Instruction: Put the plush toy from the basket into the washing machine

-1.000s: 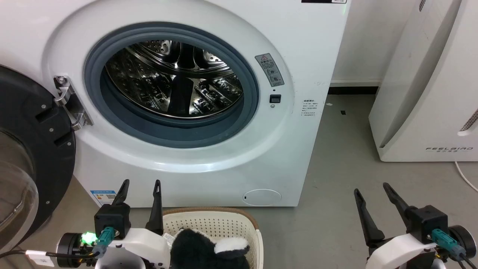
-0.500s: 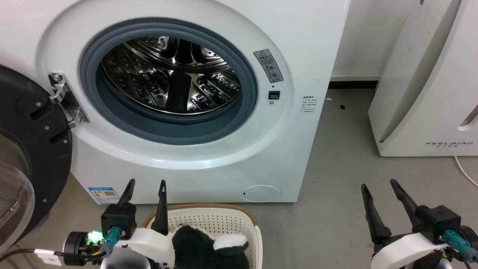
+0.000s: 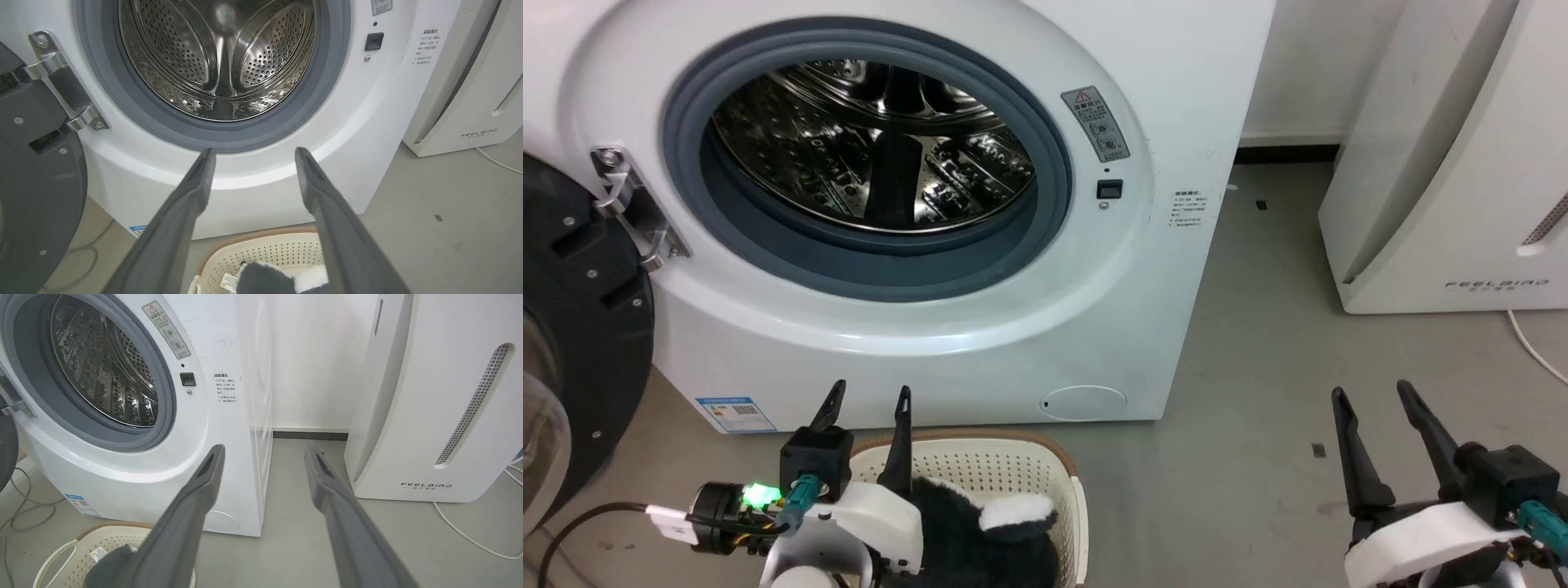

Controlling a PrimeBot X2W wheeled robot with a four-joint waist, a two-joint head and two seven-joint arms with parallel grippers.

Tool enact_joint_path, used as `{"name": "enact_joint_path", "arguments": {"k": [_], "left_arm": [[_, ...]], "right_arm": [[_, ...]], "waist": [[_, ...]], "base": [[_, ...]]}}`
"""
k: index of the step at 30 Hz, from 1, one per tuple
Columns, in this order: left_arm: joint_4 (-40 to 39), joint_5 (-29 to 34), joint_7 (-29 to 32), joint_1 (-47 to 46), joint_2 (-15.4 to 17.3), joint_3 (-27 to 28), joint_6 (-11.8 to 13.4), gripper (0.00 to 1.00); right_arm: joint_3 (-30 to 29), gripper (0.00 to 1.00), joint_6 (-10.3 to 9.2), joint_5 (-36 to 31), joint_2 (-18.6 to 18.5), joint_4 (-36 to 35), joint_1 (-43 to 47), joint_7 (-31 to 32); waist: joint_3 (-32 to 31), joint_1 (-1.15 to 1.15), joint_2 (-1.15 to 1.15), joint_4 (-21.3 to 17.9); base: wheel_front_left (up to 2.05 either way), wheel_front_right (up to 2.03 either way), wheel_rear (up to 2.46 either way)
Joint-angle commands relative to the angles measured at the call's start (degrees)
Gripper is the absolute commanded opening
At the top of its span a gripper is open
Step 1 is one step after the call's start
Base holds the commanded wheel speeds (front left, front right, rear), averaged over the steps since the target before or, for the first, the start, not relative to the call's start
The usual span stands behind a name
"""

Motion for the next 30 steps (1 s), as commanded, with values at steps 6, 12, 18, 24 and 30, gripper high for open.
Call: {"name": "enact_joint_path", "arguments": {"k": [6, 12, 18, 24, 30], "left_arm": [[4.10, 0.81, -1.17, -3.00, 0.79, -1.75, -0.25, 1.00], [8.93, 1.48, -1.89, -5.76, 1.43, -3.73, -0.68, 1.00], [14.74, 2.51, -2.61, -9.61, 2.14, -5.96, -1.21, 1.00], [20.97, 3.47, -3.33, -13.47, 2.95, -8.08, -1.55, 1.00], [27.21, 4.55, -2.97, -17.27, 3.47, -10.68, -2.89, 1.00]], "right_arm": [[-0.51, 1.00, -0.01, 1.43, -0.02, -0.26, -1.73, -1.13], [-0.98, 1.00, -0.02, 2.48, -0.02, -0.41, -2.56, -1.84], [-1.26, 1.00, -0.02, 3.66, -0.02, -0.82, -4.09, -2.56], [-1.50, 1.00, -0.02, 5.03, -0.03, -1.06, -5.42, -3.28], [-1.94, 1.00, -0.02, 6.56, -0.03, -1.26, -6.69, -3.99]], "waist": [[1.94, 0.00, 0.00, -0.93], [4.17, 0.00, 0.00, -1.81], [7.57, 0.00, 0.00, -2.92], [10.94, 0.00, 0.00, -4.43], [14.15, 0.00, 0.00, -5.74]], "base": [[0.00, 0.00, 0.00], [0.00, 0.00, 0.00], [0.00, 0.00, 0.00], [0.00, 0.00, 0.00], [0.00, 0.00, 0.00]]}}
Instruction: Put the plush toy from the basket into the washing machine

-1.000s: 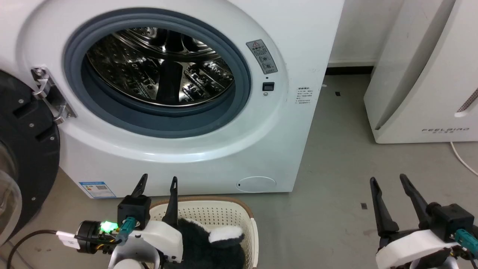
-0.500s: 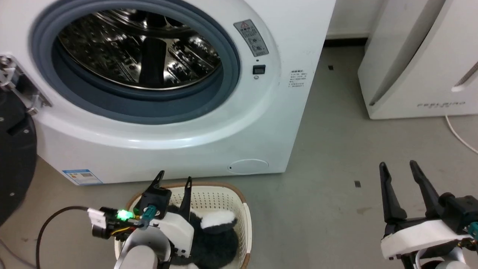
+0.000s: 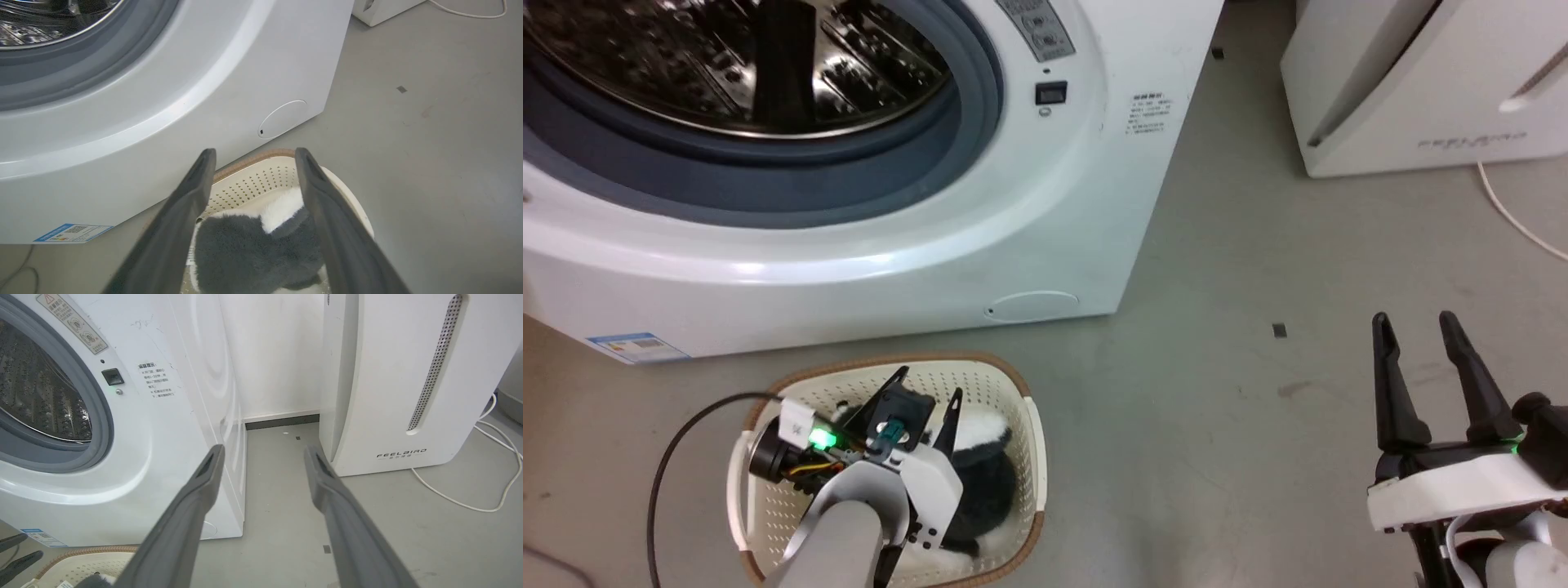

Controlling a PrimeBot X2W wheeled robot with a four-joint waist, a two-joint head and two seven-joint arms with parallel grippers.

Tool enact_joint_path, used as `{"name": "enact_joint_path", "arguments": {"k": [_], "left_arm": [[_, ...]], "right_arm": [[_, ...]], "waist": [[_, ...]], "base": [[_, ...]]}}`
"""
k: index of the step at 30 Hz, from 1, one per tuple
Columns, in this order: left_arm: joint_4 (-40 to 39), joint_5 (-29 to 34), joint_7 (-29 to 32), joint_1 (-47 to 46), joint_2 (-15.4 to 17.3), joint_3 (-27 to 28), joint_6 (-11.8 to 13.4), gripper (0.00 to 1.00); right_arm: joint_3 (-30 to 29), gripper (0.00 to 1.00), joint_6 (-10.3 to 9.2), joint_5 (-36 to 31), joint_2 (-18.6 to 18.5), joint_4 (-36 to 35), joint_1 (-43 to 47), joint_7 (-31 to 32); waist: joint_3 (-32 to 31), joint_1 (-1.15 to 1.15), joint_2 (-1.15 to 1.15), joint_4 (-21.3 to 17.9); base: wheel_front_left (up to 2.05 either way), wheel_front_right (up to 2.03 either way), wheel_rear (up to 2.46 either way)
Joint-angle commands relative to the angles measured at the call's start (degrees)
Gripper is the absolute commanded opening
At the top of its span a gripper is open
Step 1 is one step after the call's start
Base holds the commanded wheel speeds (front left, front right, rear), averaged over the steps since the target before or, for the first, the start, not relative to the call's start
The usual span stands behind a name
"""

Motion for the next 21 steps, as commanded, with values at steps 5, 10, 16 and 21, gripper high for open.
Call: {"name": "enact_joint_path", "arguments": {"k": [5, 10, 16, 21], "left_arm": [[4.61, 1.61, 2.10, -4.04, 1.09, -3.05, -1.21, 1.00], [7.93, 2.83, 4.62, -6.85, 2.03, -5.95, -2.05, 1.00], [11.63, 4.02, 7.58, -10.45, 3.78, -9.32, -2.64, 1.00], [14.63, 3.48, 10.60, -13.09, 4.98, -11.36, -3.01, 1.00]], "right_arm": [[-0.46, 1.00, -0.02, 1.55, -0.03, -0.77, -2.17, -1.12], [-0.56, 1.00, -0.03, 2.67, -0.03, -1.15, -3.22, -1.72], [-0.34, 1.00, -0.03, 4.35, -0.04, -1.47, -4.60, -2.44], [0.01, 1.00, -0.03, 5.78, -0.04, -1.85, -5.84, -3.04]], "waist": [[3.67, -0.01, 0.00, -1.44], [6.79, -0.01, 0.00, -2.16], [10.80, -0.01, 0.00, -3.12], [14.39, -0.01, 0.00, -4.20]], "base": [[0.00, 0.00, 0.00], [0.00, 0.00, 0.00], [0.00, 0.00, 0.00], [0.00, 0.00, 0.00]]}}
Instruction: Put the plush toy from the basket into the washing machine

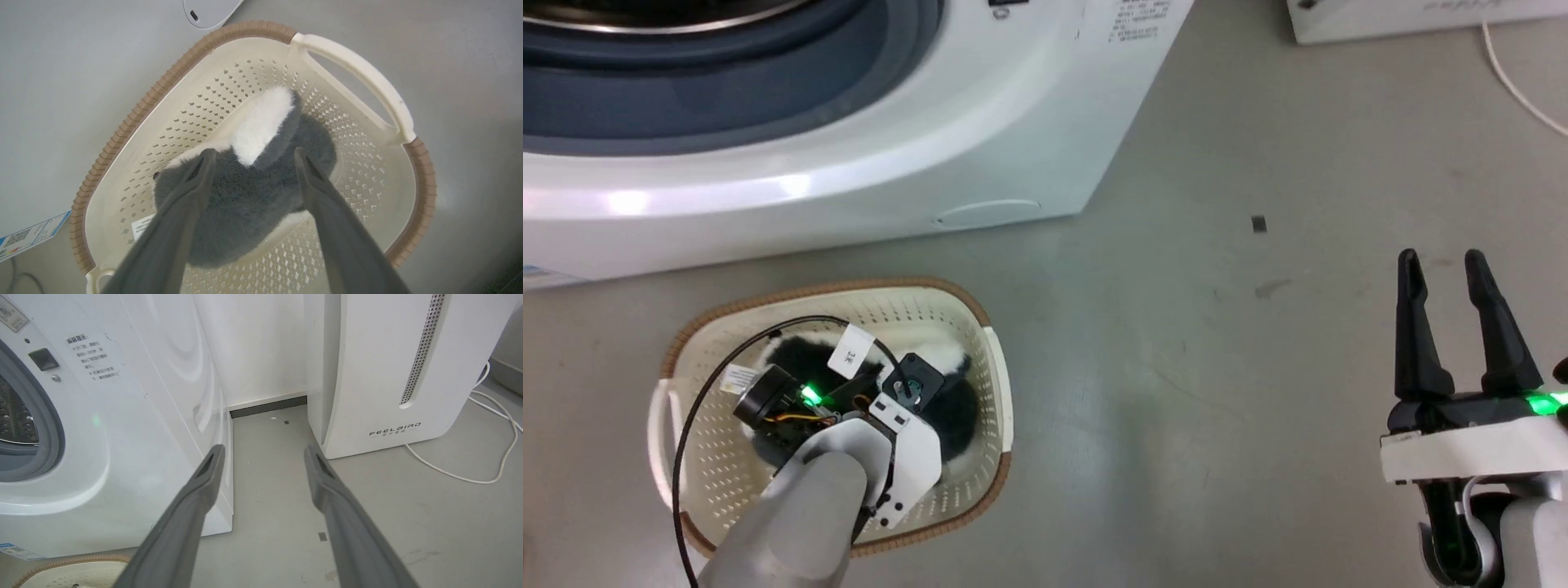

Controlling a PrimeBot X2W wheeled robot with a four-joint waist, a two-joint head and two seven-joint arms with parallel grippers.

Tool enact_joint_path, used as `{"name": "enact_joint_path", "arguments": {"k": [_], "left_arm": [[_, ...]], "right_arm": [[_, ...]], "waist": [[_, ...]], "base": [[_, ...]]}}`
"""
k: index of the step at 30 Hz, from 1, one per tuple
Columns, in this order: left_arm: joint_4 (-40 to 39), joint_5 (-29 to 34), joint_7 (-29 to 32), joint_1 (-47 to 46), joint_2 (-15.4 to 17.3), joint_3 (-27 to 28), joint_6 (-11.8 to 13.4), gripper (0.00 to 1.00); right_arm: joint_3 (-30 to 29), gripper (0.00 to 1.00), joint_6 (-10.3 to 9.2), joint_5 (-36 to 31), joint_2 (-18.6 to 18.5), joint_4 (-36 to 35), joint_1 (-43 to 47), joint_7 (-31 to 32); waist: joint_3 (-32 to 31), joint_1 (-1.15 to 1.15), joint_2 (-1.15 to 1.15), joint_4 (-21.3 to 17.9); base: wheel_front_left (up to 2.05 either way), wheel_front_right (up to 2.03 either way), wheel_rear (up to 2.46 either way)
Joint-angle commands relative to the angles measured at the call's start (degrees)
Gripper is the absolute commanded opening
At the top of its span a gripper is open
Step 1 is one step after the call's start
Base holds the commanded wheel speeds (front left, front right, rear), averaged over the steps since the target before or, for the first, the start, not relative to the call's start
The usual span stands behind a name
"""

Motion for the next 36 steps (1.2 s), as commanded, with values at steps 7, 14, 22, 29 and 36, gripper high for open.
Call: {"name": "enact_joint_path", "arguments": {"k": [7, 14, 22, 29, 36], "left_arm": [[5.12, 1.06, 1.26, -6.41, 1.89, -5.93, -0.64, 1.00], [9.25, 1.56, 3.12, -11.73, 3.82, -9.11, -0.65, 1.00], [13.97, 2.07, 3.15, -16.49, 5.34, -12.71, -0.40, 1.00], [18.08, 1.23, 3.47, -19.77, 6.47, -14.74, 0.09, 1.00], [21.61, 1.21, 3.81, -22.14, 7.83, -17.44, -0.17, 0.00]], "right_arm": [[-0.05, 1.00, -0.03, 2.65, -0.04, -0.86, -2.76, -1.31], [-0.27, 1.00, -0.03, 4.12, -0.05, -1.56, -4.80, -2.15], [-0.86, 1.00, -0.04, 5.99, -0.05, -1.89, -6.41, -3.11], [-0.40, 1.00, -0.04, 7.89, -0.05, -1.97, -7.66, -3.94], [-0.09, 1.00, -0.04, 9.35, -0.06, -2.04, -8.55, -4.66]], "waist": [[6.72, -0.01, 0.00, -1.73], [11.86, -0.01, 0.00, -2.83], [16.84, -0.01, 0.00, -3.95], [20.47, -0.01, 0.00, -5.37], [23.21, -0.01, 0.00, -6.19]], "base": [[0.00, 0.00, 0.00], [0.00, 0.00, 0.00], [0.00, 0.00, 0.00], [0.00, 0.00, 0.00], [0.00, 0.00, 0.00]]}}
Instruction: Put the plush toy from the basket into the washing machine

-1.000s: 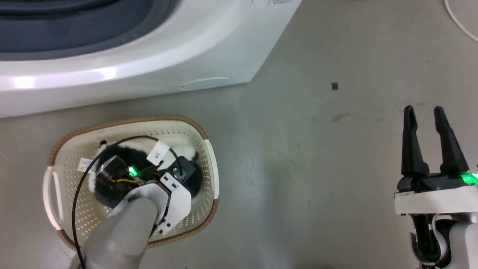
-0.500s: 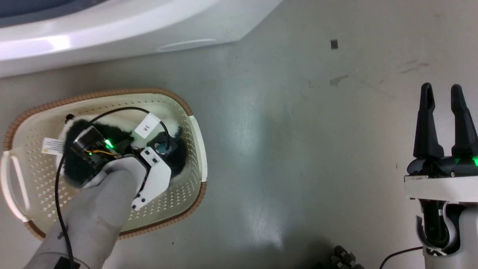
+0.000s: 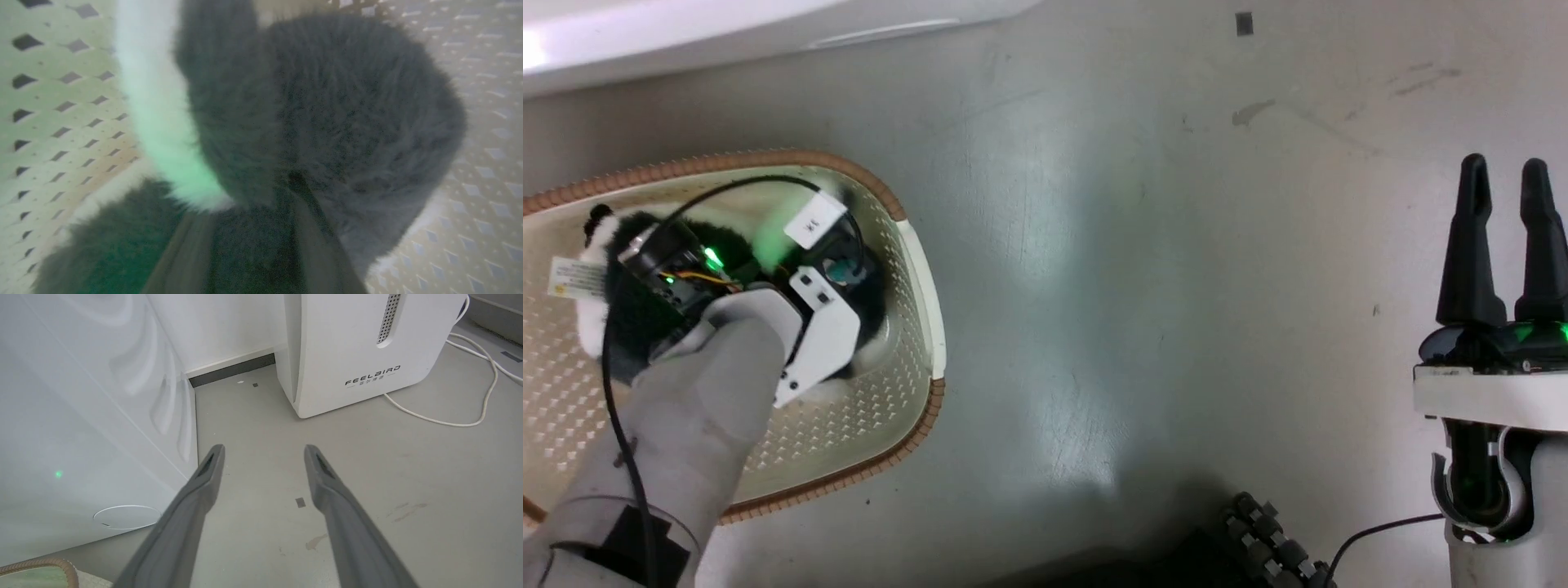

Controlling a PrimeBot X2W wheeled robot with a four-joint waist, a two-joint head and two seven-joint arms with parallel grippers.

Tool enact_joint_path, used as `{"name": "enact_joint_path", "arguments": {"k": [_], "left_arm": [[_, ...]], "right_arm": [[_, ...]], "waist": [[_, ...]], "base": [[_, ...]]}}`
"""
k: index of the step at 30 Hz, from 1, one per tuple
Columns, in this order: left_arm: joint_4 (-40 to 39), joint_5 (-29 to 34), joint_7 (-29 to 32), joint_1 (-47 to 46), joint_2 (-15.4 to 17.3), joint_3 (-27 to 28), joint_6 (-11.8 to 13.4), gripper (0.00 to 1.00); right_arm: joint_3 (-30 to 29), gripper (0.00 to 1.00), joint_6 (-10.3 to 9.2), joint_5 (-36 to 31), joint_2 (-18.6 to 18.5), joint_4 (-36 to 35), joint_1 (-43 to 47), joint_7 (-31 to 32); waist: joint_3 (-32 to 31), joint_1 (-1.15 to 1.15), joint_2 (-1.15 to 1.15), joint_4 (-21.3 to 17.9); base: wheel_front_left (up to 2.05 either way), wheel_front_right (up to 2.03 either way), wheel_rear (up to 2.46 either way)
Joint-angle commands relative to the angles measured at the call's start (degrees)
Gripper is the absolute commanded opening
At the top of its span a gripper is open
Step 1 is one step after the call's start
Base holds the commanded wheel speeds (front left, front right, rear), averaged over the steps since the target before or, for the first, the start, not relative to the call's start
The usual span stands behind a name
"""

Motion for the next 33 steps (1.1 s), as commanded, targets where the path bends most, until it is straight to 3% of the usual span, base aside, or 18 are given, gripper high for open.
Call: {"name": "enact_joint_path", "arguments": {"k": [1, 17, 33], "left_arm": [[2.62, 0.07, 0.92, 0.18, 1.63, -0.89, -0.36, 0.00], [4.83, -3.17, -2.44, 2.14, 2.87, -2.19, -0.97, 0.00], [4.83, -11.36, -15.49, 11.25, -3.05, 1.70, -0.65, 0.00]], "right_arm": [[0.02, 1.00, -0.04, 0.51, -0.06, -0.30, -1.70, -0.49], [-0.09, 1.00, -0.04, 0.36, -0.06, 0.95, -2.23, -0.94], [1.54, 1.00, -0.04, -3.56, -0.06, 3.97, 2.51, -0.94]], "waist": [[0.71, 0.00, 0.00, -0.32], [-1.81, 0.00, 0.00, -0.19], [-17.31, 0.00, 0.00, 5.03]], "base": [[0.00, 0.00, 0.00], [0.00, 0.00, 0.00], [0.00, 0.00, 0.00]]}}
